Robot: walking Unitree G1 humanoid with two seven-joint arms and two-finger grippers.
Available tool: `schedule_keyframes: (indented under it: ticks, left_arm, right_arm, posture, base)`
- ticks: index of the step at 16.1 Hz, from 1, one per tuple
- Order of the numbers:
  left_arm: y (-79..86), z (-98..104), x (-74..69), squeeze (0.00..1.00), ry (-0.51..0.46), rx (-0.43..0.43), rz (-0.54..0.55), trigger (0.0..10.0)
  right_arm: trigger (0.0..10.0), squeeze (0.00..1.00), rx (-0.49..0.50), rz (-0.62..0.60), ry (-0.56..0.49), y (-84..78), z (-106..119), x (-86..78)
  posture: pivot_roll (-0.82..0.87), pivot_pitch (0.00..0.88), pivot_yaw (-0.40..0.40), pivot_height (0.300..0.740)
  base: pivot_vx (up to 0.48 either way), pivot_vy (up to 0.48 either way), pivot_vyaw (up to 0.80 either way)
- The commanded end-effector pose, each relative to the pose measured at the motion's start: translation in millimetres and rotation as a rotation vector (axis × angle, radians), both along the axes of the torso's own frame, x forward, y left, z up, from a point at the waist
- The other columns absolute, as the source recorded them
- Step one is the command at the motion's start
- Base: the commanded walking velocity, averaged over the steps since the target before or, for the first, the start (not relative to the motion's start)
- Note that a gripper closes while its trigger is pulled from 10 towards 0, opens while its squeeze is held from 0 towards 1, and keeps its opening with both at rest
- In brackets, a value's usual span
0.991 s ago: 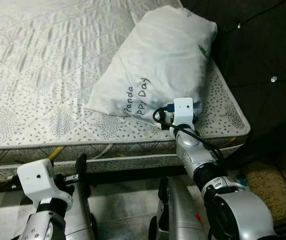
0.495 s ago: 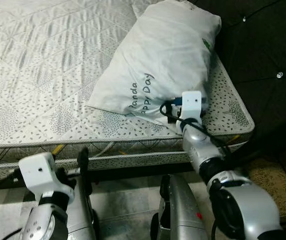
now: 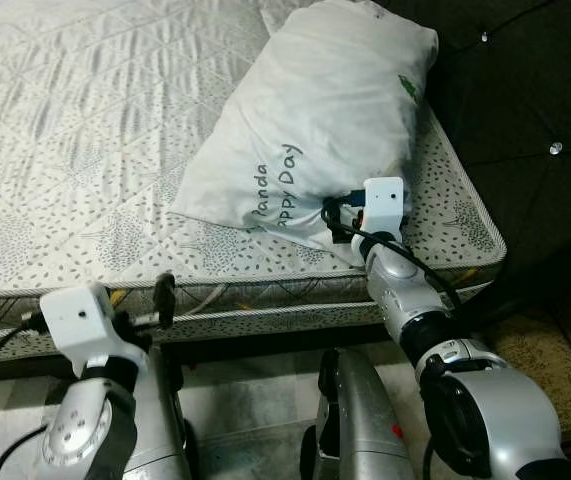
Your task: Clean up the room
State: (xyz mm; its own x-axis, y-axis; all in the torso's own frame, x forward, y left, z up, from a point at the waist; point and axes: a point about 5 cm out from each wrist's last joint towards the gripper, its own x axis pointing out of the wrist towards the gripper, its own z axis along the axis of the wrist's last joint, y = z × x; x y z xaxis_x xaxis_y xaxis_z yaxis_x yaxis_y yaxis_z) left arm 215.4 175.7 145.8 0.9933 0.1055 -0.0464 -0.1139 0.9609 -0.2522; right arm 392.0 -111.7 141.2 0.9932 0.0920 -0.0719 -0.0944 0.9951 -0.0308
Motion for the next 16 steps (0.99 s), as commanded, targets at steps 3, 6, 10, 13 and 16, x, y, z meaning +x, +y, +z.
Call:
schedule_keyframes:
  ticks: [3,6,10,13,16]
  left_arm:
    - [0.3,-5,4.9,1.0,-0.003,-0.056,-0.006,10.0]
    - [1.2,-3,8.7,1.0,-0.027,-0.033,-0.014,0.0]
    - [0.7,1,11.7,0.0,-0.065,-0.054,-0.03,0.0]
    - [-2.5,2,12.6,0.0,-0.082,-0.074,-0.059,0.0]
    - [-3.5,1,15.1,0.0,-0.069,-0.07,-0.069,0.0]
  right_arm:
    - [10.0,0.0,-0.019,-0.04,0.013,-18.0,-6,-2.0]
    - [10.0,0.0,-0.012,-0.048,0.02,-19.6,-6,-2.0]
    - [10.0,0.0,-0.003,-0.048,0.004,-16.6,1,1.3]
    - [10.0,0.0,0.003,-0.047,0.004,-15.2,1,1.1]
    - [10.0,0.0,-0.002,-0.045,0.012,-14.4,-1,0.3]
  posture:
    - [0.05,0.146,-0.109,0.529]
    - [0.05,0.131,-0.105,0.529]
    - [0.05,0.127,-0.1,0.529]
    - [0.05,0.122,-0.096,0.529]
    - [0.05,0.12,-0.092,0.529]
  base:
    - [0.0,0.0,0.0]
    - [0.0,0.0,0.0]
    - [0.0,0.0,0.0]
    - [0.0,0.0,0.0]
    - [0.0,0.0,0.0]
